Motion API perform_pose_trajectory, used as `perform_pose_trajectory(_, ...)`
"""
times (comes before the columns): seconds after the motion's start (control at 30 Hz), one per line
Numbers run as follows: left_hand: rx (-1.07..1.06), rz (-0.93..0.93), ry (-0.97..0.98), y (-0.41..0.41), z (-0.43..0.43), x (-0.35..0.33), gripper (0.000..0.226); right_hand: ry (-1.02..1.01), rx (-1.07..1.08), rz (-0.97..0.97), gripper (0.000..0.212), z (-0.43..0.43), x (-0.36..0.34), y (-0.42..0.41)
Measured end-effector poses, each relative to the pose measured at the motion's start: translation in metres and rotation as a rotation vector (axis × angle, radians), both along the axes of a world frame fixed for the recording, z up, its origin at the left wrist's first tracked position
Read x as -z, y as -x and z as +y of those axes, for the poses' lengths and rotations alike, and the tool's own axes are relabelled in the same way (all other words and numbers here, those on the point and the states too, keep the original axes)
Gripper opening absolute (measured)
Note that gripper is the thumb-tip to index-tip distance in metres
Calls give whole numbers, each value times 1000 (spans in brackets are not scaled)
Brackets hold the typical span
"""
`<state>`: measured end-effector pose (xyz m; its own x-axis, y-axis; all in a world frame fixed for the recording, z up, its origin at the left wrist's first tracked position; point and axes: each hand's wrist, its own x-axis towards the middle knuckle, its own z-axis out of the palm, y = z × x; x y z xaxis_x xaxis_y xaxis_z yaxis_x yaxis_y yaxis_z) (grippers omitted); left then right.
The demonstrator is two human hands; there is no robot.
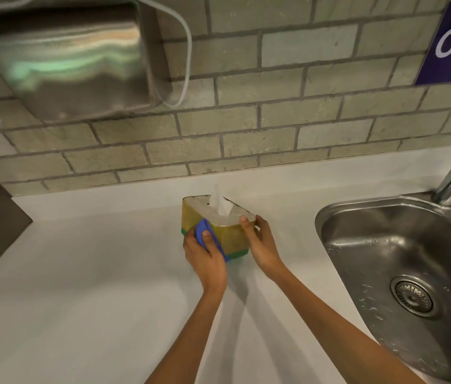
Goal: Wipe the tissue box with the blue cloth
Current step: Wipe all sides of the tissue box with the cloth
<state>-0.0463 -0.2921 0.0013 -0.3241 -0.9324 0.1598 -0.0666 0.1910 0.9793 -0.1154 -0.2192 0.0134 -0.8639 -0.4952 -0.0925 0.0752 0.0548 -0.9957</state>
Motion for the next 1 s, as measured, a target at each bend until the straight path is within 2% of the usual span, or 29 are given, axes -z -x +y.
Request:
perform_pose_trajectory(0.13, -40, 67, -324, -9, -9, -4, 52, 16, -2, 139, 52, -3, 9, -27)
perform_pose_trajectory(0.23, -61, 70, -418, -16, -16, 1, 56, 2, -45, 226, 54, -3, 15, -44)
perform_pose_trajectory(0.4, -109, 18, -406, -21, -24, 7, 45, -37, -79, 293, 65, -3, 23, -64)
perform_pose_trajectory(0.53, -160, 84, -385, -19, -21, 8, 45, -26, -69, 298, 65, -2, 30, -78)
perform_pose_trajectory(0.8, -250, 63, -531, -8, 0, 13, 83, 3, -95, 255, 68, 3, 34, -91)
perform_pose_trajectory(0.9, -255, 70, -535, -6, -5, 10, 78, -14, -84, 277, 65, 3, 38, -93)
perform_pose_trajectory(1.0, -184, 65, -529, -7, -14, 10, 65, -39, 21, 316, 56, 4, 41, -92)
